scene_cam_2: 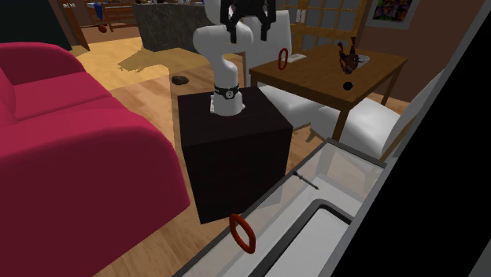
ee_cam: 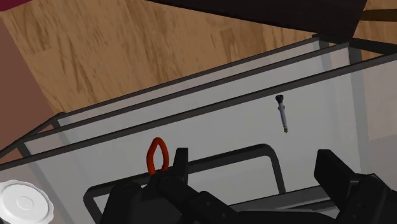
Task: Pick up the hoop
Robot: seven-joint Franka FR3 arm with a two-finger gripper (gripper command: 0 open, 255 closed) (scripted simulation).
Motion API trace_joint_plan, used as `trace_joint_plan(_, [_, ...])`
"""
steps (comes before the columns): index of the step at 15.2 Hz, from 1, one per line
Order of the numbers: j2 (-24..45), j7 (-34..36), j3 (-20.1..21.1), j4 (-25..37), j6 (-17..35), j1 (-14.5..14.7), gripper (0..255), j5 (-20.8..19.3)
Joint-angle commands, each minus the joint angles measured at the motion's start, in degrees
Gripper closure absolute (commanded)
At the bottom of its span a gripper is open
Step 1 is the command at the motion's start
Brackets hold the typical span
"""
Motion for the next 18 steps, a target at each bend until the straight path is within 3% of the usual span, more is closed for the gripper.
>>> trace_joint_plan(1, [2.4,-0.5,-0.2,-2.0,5.0,-0.2,0,-0.5])
trace_joint_plan(10, [17.1,-3.3,-2.3,-5.5,25.0,-1.8,0,-3.2])
trace_joint_plan(18, [34.4,-5.2,-3.9,-2.3,40.8,-3.2,0,-5.2])
